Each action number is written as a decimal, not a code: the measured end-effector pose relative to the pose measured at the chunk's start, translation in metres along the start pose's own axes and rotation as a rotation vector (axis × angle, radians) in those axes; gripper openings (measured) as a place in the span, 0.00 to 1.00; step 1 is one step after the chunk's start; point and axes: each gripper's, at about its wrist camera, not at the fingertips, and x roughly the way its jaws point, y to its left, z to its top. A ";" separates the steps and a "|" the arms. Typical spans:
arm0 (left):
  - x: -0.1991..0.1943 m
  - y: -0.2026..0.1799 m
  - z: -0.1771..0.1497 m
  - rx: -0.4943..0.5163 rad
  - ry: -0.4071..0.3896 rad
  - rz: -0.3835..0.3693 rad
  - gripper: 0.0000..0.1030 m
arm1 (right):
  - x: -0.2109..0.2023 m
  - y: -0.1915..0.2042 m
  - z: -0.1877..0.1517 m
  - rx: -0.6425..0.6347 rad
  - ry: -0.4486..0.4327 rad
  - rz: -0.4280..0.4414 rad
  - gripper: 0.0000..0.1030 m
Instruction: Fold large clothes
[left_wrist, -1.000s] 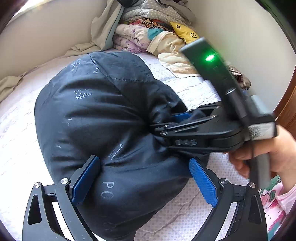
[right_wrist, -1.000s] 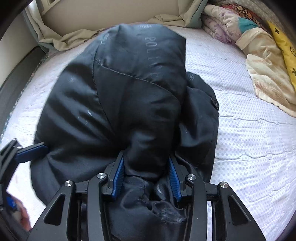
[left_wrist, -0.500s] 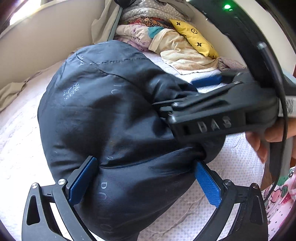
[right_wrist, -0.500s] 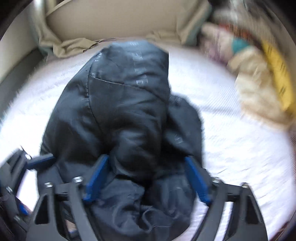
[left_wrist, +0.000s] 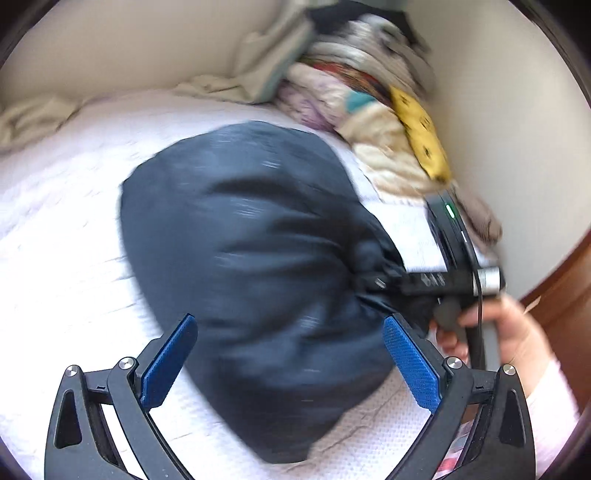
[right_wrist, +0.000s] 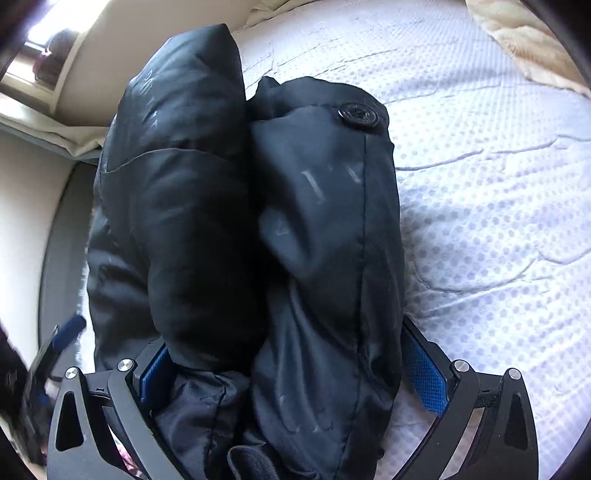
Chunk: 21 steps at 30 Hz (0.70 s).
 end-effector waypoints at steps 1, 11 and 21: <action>0.002 0.013 0.004 -0.041 0.032 -0.022 0.99 | 0.000 -0.001 0.000 0.000 -0.001 0.005 1.00; 0.057 0.087 -0.012 -0.361 0.185 -0.252 0.99 | 0.006 -0.022 0.011 0.022 -0.006 0.073 1.00; 0.073 0.081 -0.021 -0.341 0.134 -0.270 1.00 | 0.005 -0.049 0.010 0.019 -0.005 0.145 0.95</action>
